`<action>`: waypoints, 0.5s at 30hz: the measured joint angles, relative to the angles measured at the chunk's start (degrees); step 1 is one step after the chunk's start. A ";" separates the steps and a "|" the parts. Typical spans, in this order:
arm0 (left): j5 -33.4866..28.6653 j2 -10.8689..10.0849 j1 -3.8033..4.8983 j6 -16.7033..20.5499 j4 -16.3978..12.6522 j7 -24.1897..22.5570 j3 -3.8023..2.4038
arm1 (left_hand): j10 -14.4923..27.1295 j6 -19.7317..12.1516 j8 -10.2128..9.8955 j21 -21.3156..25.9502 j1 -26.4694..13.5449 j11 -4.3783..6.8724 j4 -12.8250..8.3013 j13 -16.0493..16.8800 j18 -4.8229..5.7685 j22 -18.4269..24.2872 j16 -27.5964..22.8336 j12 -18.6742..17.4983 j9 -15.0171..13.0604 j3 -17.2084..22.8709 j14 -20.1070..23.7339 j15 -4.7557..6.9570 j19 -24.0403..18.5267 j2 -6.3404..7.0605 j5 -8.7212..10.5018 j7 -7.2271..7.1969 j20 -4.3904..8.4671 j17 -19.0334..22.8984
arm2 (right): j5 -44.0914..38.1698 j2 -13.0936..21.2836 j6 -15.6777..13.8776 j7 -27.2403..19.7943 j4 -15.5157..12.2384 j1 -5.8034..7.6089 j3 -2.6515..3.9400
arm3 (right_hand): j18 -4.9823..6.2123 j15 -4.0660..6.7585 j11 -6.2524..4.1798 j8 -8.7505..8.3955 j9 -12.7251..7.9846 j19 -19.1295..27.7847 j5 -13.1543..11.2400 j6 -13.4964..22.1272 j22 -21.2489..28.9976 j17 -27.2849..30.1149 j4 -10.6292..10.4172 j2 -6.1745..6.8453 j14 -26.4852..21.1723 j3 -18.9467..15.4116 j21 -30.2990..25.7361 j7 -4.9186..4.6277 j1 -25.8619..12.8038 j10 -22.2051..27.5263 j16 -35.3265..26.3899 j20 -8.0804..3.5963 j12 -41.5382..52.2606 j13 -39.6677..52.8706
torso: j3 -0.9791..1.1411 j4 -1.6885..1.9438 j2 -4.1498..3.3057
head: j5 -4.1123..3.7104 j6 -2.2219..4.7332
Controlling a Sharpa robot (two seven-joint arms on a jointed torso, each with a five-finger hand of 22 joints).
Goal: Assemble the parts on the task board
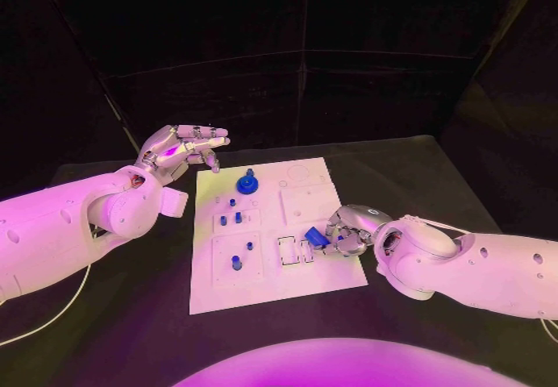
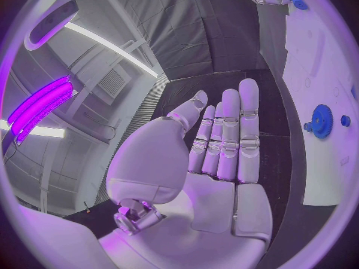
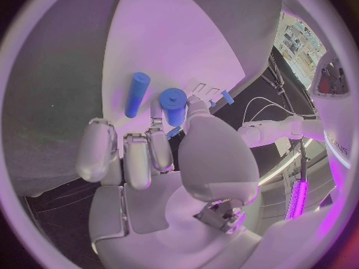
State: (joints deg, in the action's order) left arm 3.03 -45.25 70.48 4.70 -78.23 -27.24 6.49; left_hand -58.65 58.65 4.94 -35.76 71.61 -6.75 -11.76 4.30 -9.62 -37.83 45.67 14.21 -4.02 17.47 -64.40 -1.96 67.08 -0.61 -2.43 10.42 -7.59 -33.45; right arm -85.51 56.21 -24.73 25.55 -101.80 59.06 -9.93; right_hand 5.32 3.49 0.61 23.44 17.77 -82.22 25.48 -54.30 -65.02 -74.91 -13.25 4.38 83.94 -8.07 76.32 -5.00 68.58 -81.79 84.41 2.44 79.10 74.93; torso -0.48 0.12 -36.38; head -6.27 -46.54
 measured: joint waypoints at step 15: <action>0.00 0.04 0.00 -0.05 0.09 0.04 0.01 | 0.00 0.00 0.00 0.00 0.00 0.00 0.00 0.00 0.00 0.00 0.00 0.00 0.00 0.00 0.00 0.00 0.00 0.00 0.00 0.00 0.00 -0.01 | 2.27 3.32 -6.02 -3.39 -4.49 -0.62 -0.47 | 0.00 0.41 -1.03 0.95 0.52 -0.73 4.39 -1.12 -2.37 0.00 -0.24 -1.85 0.00 0.10 1.40 0.98 2.49 -1.03 0.91 -0.73 0.75 0.00 | 0.01 -0.01 0.13 | 0.15 -0.02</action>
State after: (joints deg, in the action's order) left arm 3.03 -45.21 70.48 4.65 -78.13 -27.20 6.50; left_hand -58.65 58.65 4.94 -35.76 71.61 -6.75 -11.76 4.30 -9.62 -37.83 45.67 14.21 -4.02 17.47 -64.40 -1.96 67.08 -0.61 -2.43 10.42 -7.59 -33.45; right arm -83.24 59.53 -30.76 22.17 -106.29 58.44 -10.40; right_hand 5.32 3.91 -0.42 24.40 18.29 -82.95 29.87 -55.42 -67.39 -74.91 -13.49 2.53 83.94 -7.97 77.71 -4.01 71.07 -82.82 85.32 1.71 79.85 74.92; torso -0.48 0.10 -36.25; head -6.11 -46.56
